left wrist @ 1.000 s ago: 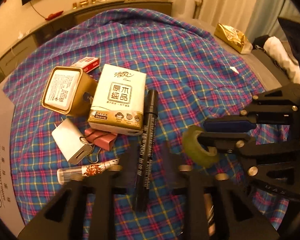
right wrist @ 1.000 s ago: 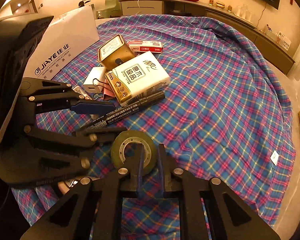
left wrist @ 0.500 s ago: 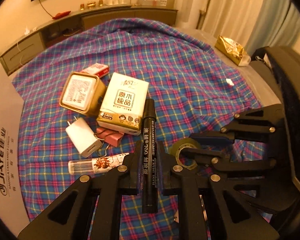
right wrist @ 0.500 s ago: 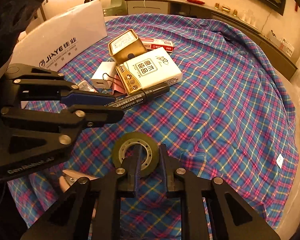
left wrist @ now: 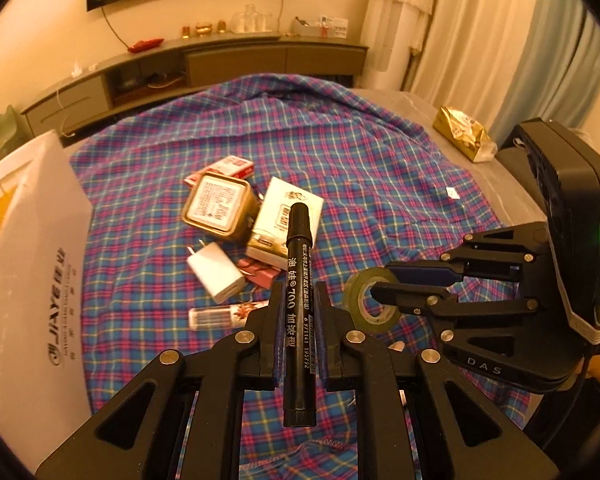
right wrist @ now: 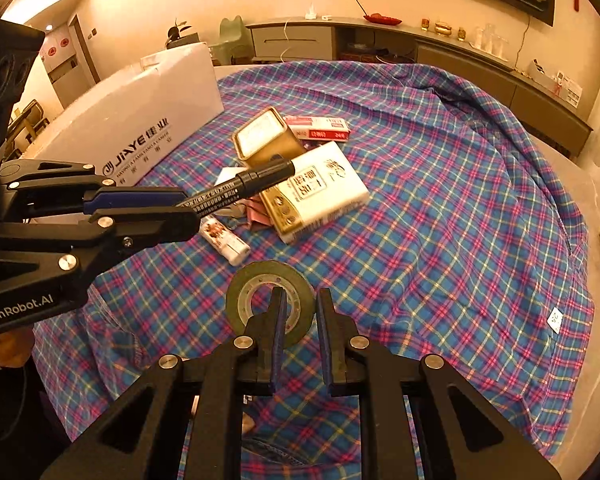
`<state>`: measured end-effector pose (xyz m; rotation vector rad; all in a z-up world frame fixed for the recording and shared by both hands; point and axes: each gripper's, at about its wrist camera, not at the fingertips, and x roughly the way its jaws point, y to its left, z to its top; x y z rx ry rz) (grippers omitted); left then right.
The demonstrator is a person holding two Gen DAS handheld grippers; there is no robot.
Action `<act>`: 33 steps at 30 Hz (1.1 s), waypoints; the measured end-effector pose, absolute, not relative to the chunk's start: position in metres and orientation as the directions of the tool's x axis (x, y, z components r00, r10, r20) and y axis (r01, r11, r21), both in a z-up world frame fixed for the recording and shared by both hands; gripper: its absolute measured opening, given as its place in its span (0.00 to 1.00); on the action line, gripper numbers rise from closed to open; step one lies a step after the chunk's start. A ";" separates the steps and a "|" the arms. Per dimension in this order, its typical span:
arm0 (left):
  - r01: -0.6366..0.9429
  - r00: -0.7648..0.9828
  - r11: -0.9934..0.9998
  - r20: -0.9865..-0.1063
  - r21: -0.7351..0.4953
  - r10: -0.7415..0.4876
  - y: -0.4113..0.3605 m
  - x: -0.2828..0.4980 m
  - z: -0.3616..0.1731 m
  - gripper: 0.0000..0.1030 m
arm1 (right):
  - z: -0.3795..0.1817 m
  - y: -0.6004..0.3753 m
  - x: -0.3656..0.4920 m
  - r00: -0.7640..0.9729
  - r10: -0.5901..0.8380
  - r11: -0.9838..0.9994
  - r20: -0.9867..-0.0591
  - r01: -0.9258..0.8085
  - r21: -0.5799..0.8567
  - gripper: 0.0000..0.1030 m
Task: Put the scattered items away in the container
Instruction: 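Carry the tape roll and marker in both grippers over the white box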
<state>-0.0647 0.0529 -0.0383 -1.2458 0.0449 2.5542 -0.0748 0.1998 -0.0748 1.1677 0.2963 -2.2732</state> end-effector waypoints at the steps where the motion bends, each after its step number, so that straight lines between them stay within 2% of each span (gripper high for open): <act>1: -0.274 -0.587 -0.957 -0.771 -0.098 0.247 0.051 -0.063 -0.035 0.13 | -0.073 0.198 -0.074 -0.466 -0.384 -0.818 -0.798 0.573 0.059 0.16; 17: -0.210 -0.681 -0.975 -0.704 -0.075 0.201 0.019 -0.047 -0.002 0.13 | -0.049 0.176 -0.066 -0.530 -0.418 -0.835 -0.738 0.544 0.082 0.16; 33: -0.174 -0.742 -0.976 -0.635 -0.129 0.216 -0.023 -0.027 0.028 0.13 | -0.018 0.137 -0.052 -0.555 -0.441 -0.821 -0.705 0.568 0.066 0.16</act>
